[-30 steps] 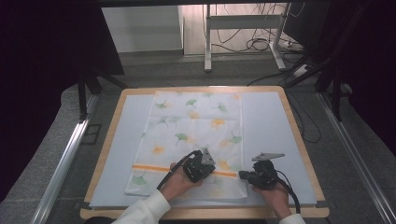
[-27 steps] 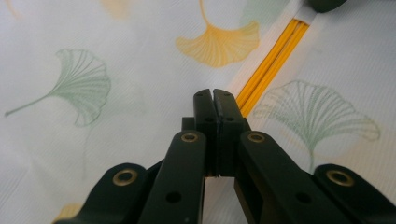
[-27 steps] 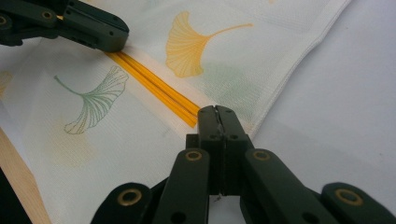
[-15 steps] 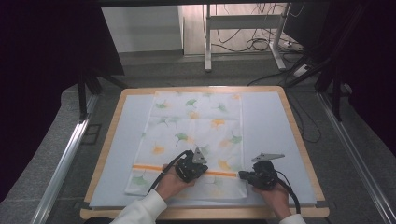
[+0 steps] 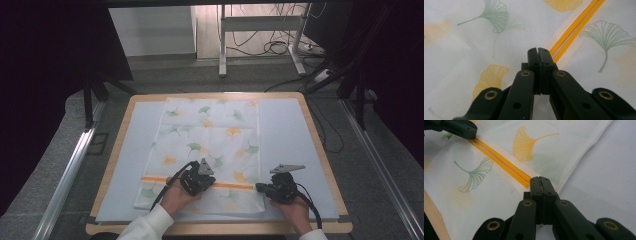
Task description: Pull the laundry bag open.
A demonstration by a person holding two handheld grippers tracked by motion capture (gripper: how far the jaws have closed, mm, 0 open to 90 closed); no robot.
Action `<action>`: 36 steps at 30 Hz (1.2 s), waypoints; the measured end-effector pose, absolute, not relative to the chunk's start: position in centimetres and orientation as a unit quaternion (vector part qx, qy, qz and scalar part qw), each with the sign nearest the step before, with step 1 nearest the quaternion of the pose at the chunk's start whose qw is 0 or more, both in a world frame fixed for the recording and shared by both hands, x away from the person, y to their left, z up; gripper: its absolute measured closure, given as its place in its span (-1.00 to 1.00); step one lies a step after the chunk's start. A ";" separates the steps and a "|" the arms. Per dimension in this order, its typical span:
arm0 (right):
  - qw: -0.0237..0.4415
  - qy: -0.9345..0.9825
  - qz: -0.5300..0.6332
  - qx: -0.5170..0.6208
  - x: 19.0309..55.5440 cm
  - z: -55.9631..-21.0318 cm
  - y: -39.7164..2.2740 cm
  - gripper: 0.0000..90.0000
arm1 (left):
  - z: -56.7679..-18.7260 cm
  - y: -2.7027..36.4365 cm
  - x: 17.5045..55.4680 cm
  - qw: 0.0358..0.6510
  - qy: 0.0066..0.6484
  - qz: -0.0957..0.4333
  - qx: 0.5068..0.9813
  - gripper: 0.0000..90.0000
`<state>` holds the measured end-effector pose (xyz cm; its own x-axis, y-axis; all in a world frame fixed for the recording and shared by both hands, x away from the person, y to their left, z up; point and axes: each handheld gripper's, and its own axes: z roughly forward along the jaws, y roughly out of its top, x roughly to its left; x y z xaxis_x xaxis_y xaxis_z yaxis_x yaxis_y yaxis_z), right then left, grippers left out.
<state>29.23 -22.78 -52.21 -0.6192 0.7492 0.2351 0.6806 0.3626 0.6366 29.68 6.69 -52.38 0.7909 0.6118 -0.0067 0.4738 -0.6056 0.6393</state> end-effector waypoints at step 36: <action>0.053 0.827 0.358 0.430 29.2 -52.2 -22.7 0.99 | -52.3 10.6 29.3 0.301 0.333 0.118 0.885 1.00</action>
<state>29.19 -22.70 -52.18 -0.6246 0.7489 0.2212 0.6735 0.3733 0.6381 29.34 10.64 -52.29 0.7496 0.6618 0.0087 0.5190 -0.5959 0.6128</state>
